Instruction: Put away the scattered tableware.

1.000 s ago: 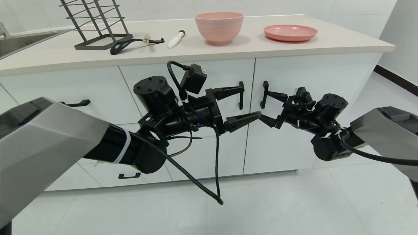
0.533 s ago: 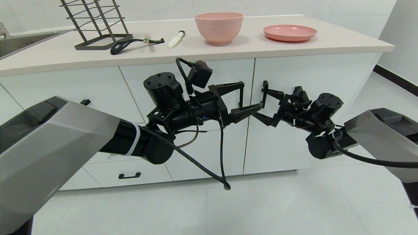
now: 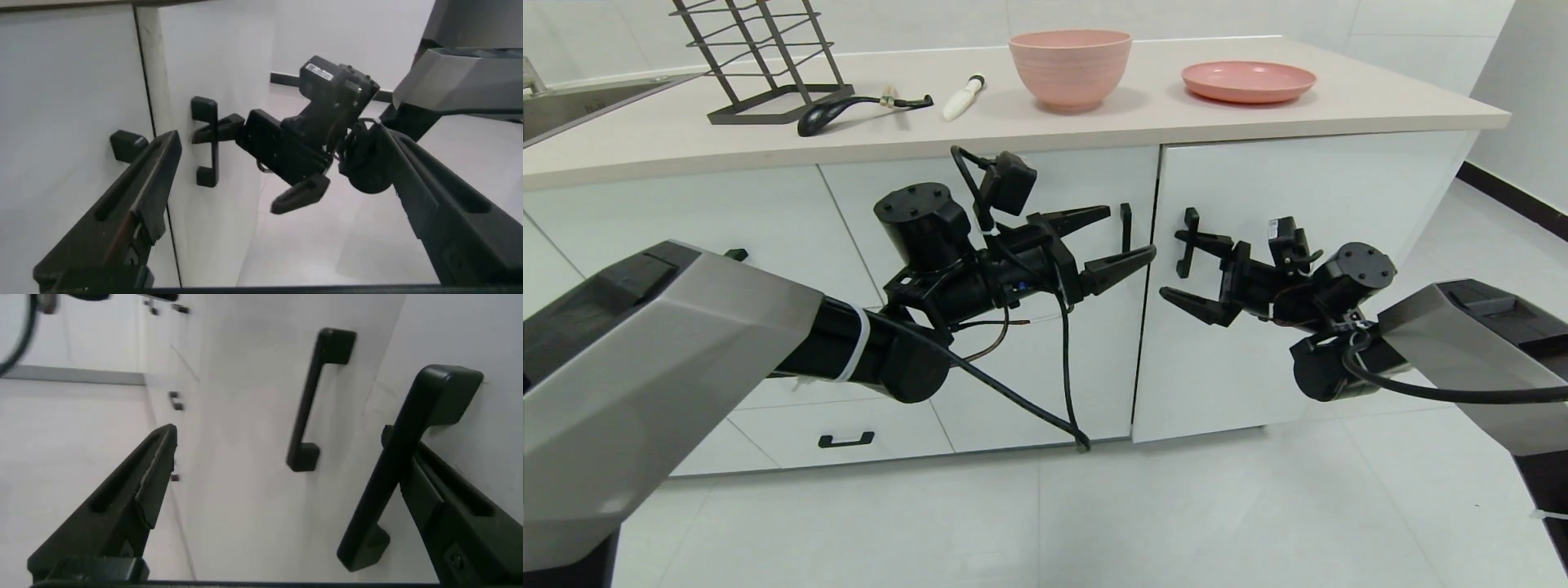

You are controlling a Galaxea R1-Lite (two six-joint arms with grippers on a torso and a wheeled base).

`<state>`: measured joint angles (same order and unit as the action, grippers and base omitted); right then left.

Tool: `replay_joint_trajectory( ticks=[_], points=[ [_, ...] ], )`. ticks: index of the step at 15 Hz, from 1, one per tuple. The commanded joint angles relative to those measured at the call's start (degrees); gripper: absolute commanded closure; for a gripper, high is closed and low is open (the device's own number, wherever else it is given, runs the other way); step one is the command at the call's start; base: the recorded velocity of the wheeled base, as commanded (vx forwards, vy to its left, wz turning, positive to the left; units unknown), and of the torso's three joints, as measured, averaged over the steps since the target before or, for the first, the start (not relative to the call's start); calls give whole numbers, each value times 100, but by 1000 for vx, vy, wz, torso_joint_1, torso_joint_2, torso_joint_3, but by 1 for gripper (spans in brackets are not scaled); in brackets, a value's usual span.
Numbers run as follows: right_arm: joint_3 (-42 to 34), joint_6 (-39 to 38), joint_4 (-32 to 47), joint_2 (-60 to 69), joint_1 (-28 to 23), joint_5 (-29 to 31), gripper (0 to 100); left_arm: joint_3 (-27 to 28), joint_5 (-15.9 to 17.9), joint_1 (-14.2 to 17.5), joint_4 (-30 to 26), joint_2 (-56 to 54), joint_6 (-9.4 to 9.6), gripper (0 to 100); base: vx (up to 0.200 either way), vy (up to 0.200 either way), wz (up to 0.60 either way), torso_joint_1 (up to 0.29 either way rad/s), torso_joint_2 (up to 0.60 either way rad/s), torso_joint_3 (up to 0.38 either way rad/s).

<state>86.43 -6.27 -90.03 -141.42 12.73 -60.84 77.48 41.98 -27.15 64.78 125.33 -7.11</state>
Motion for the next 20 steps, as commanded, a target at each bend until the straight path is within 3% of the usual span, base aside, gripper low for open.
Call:
replay_joint_trajectory(
  ticks=[1,4,6,9,12,13,15,17,18,20],
  points=[
    [-30,-24,3,27,11,-138,0,4,-6,-1,17,-9,-1,0,0,0,0,0,0,0],
    [-294,-50,3,229,11,-244,0,4,12,-89,131,9,8,0,0,0,0,0,0,0],
    [-1164,-59,3,686,-16,-806,0,74,3,-186,149,26,8,0,0,0,0,0,0,0],
    [-1876,-50,3,1214,-7,-1070,0,197,-6,-361,123,114,-1,0,0,0,0,0,0,0],
    [-2333,-59,3,1539,-7,-1439,0,496,-314,-590,123,378,-1,0,0,0,0,0,0,0],
    [-2447,-59,3,1574,-7,-1536,0,716,-375,-634,96,510,-1,0,0,0,0,0,0,0],
    [-2552,-50,3,1583,2,-1615,0,1726,-604,-818,-343,897,-10,0,0,0,0,0,0,0],
    [-2587,-24,3,1583,11,-1606,0,2807,-1289,-977,-950,1318,-19,0,0,0,0,0,0,0],
    [-2631,-24,3,1592,11,-1606,0,3106,-1280,-1021,-1002,1485,-19,0,0,0,0,0,0,0],
    [-2649,-15,3,1635,2,-1606,0,3124,-1113,-1214,-809,1608,-19,0,0,0,0,0,0,0]
  ],
)
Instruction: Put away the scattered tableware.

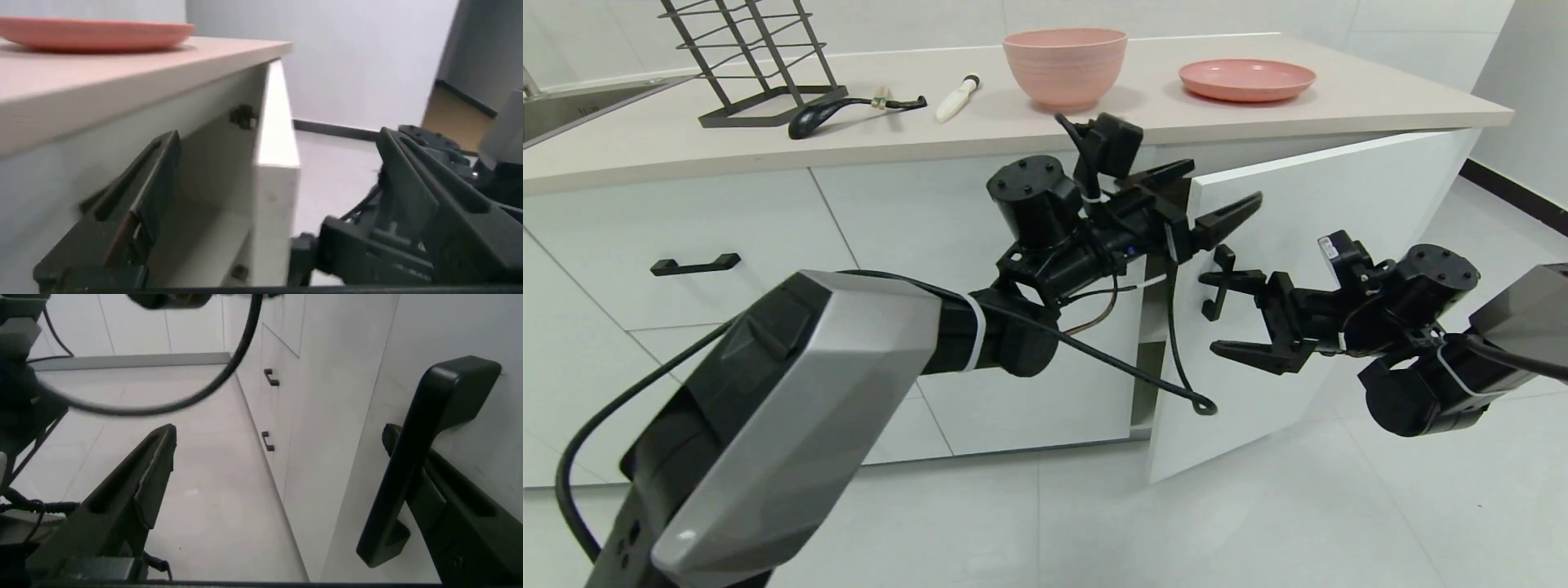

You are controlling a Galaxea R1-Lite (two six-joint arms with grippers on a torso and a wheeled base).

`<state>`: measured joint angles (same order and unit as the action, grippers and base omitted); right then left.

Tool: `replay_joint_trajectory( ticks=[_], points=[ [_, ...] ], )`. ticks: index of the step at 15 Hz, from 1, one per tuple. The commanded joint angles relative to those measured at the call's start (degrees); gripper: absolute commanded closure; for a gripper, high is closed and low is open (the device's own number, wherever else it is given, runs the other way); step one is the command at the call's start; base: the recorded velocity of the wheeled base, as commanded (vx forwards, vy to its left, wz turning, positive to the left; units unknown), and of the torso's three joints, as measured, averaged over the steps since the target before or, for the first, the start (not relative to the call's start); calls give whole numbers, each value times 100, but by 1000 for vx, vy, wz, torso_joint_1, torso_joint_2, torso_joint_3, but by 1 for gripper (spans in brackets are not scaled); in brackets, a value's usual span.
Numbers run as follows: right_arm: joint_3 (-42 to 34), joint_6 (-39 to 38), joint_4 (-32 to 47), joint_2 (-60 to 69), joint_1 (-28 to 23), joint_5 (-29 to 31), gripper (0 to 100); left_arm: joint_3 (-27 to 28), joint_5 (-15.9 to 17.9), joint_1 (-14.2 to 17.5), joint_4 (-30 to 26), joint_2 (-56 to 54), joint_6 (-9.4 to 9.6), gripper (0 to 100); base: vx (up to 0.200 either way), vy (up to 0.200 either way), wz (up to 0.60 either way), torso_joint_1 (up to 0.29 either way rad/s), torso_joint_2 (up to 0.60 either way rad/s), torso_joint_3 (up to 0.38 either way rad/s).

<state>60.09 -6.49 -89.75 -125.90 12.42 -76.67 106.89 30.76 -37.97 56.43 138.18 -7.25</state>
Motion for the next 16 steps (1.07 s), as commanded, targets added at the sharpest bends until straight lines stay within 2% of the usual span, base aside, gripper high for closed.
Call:
replay_joint_trajectory(
  ticks=[1,3,5,6,7,9,13,16],
  points=[
    [-23,7,-25,92,23,-33,0,87,27,-193,52,315,-4,0,0,0,0,0,0,0],
    [-32,16,-25,101,-73,-24,0,-247,97,-246,325,262,-4,0,0,0,0,0,0,0],
    [-32,16,-25,101,-196,-15,0,-880,185,-237,624,34,-22,0,0,0,0,0,0,0],
    [-23,16,-25,84,-258,-6,0,-1179,343,-237,764,-125,-66,0,0,0,0,0,0,0],
    [-32,16,-25,57,-319,3,0,-1390,510,-237,878,-248,-189,0,0,0,0,0,0,0],
    [-41,16,-25,5,-416,20,0,-1425,572,-246,958,-292,-338,0,0,0,0,0,0,0],
    [-41,16,-25,-127,-645,38,0,-1407,607,-307,940,-248,-365,0,0,0,0,0,0,0],
    [-41,7,-25,-233,-768,82,0,-1205,607,-404,958,-142,-558,0,0,0,0,0,0,0]
  ],
)
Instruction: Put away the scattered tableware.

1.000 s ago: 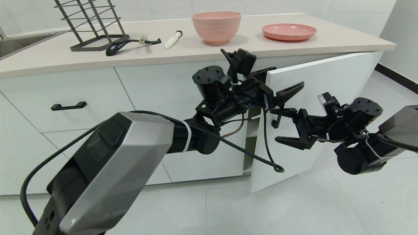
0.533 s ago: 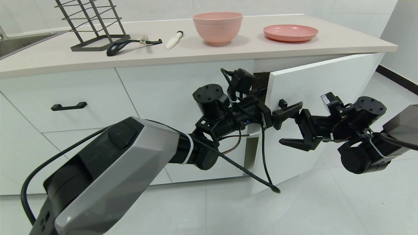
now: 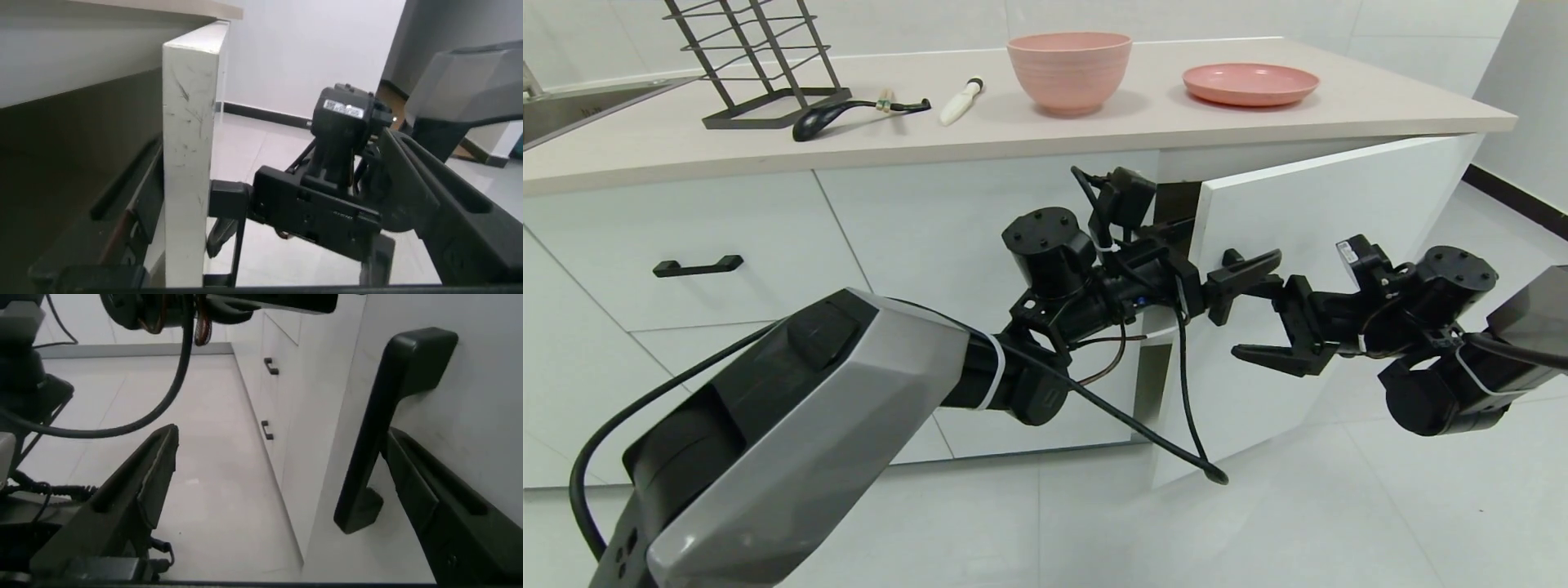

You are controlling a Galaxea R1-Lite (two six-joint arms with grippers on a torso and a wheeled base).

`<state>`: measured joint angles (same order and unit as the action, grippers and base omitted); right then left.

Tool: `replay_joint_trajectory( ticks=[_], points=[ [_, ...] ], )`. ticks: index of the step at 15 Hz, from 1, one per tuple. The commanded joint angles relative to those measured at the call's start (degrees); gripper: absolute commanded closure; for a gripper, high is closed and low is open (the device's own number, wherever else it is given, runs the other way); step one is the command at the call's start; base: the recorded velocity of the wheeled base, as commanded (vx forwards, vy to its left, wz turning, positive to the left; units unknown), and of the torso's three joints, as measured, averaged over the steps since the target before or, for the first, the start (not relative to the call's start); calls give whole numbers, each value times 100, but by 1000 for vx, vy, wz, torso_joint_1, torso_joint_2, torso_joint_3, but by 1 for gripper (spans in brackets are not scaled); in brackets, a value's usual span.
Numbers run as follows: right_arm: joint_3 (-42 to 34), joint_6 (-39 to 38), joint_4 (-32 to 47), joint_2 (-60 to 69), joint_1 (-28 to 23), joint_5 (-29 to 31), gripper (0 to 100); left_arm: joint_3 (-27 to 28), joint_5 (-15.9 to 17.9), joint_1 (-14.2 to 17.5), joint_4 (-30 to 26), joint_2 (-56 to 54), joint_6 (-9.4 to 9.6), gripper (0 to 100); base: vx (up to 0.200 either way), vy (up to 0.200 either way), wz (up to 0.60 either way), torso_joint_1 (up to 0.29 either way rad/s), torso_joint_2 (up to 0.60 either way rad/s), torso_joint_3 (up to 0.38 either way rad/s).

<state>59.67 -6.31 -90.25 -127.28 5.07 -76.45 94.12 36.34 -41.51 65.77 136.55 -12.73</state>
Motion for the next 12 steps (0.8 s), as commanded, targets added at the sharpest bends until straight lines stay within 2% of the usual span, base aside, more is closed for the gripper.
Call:
replay_joint_trajectory(
  ticks=[1,4,7,9,12],
  points=[
    [0,-10,25,-113,-85,112,0,264,49,-85,15,118,-90,0,0,0,0,0,0,0],
    [-334,7,25,107,-94,112,0,317,22,-94,15,179,-98,0,0,0,0,0,0,0],
    [-1107,183,25,643,-200,227,0,212,-110,-165,15,171,-98,0,0,0,0,0,0,0],
    [-1757,262,25,1144,-375,666,0,194,-189,-200,24,171,-98,0,0,0,0,0,0,0],
    [-3190,473,25,2340,-533,1343,0,185,-224,-208,15,179,-98,0,0,0,0,0,0,0]
  ],
)
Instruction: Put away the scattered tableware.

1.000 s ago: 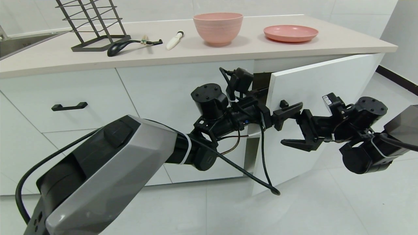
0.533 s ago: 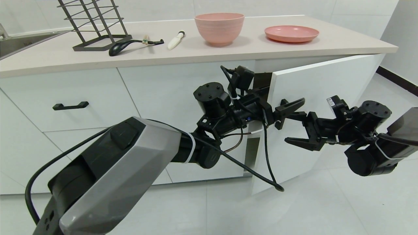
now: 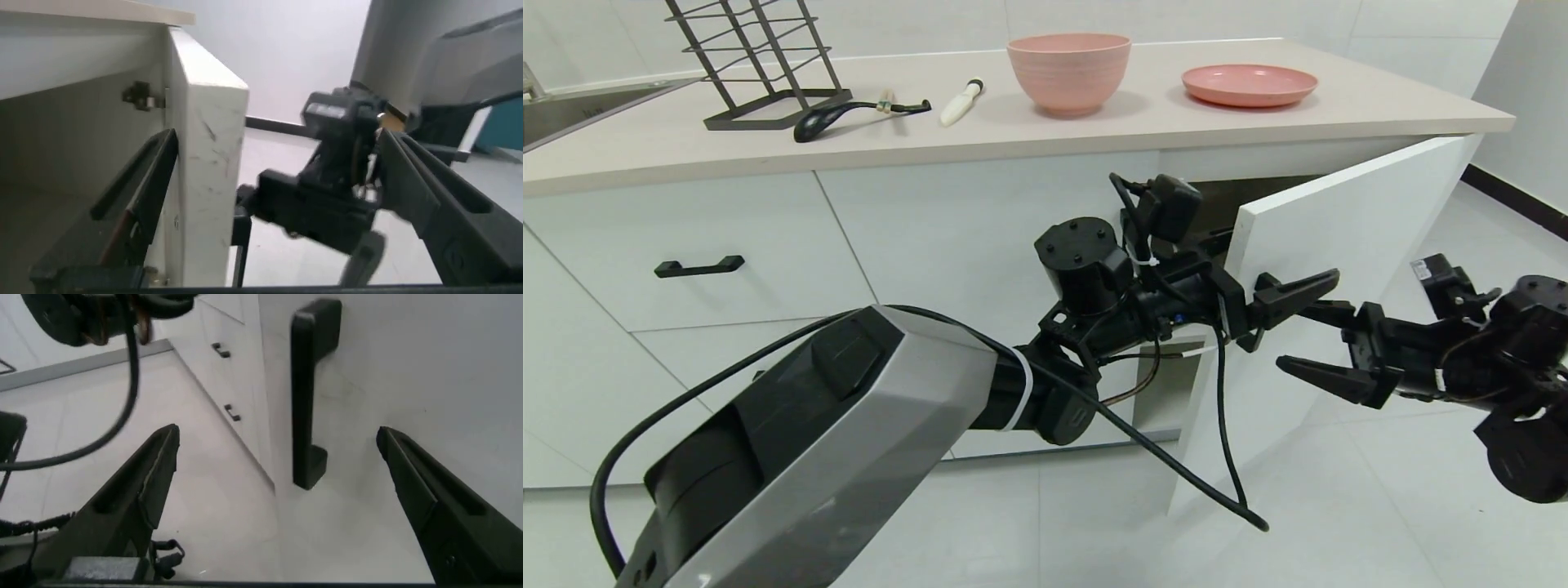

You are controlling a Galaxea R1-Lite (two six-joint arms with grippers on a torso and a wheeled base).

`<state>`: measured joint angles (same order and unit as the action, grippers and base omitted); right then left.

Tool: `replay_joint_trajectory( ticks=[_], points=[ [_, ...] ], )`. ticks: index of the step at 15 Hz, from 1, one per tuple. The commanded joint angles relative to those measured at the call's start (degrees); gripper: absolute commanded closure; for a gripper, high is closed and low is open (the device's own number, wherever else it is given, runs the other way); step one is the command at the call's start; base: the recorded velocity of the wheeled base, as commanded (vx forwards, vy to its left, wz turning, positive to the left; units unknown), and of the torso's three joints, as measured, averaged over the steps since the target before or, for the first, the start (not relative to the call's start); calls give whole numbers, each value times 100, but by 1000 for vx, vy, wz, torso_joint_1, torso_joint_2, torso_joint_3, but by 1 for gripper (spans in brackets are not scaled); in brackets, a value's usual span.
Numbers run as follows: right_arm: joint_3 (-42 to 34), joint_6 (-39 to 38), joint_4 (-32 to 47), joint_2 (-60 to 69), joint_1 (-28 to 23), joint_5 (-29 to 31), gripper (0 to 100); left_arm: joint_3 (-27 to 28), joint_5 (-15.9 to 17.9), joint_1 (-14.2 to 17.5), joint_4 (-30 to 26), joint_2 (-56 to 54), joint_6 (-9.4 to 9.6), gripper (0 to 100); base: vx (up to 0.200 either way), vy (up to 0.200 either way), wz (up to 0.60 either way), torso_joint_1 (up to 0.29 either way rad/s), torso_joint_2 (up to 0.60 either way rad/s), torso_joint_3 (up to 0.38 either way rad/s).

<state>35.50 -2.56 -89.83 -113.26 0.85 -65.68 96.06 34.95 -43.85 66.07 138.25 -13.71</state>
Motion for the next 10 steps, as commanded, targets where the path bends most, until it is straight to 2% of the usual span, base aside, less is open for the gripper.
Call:
replay_joint_trajectory(
  ticks=[1,2,4,5,6,10],
  points=[
    [-1177,115,-17,1359,-112,592,0,0,-146,-10,-24,9,0,0,0,0,0,0,0,0],
    [-1555,115,-17,1852,-112,926,0,-9,-296,-45,-51,9,0,0,0,0,0,0,0,0],
    [-2038,142,-17,2546,-112,1225,0,-105,-524,-89,-112,-9,9,0,0,0,0,0,0,0],
    [-2469,142,-17,3275,-147,1374,0,-219,-551,-106,-112,-27,36,0,0,0,0,0,0,0],
    [-2539,142,-17,3451,-182,1400,0,-255,-559,-115,-103,-27,44,0,0,0,0,0,0,0],
    [-3031,309,-17,4409,-929,1400,0,-553,-683,-282,-59,-132,71,0,0,0,0,0,0,0]
  ],
)
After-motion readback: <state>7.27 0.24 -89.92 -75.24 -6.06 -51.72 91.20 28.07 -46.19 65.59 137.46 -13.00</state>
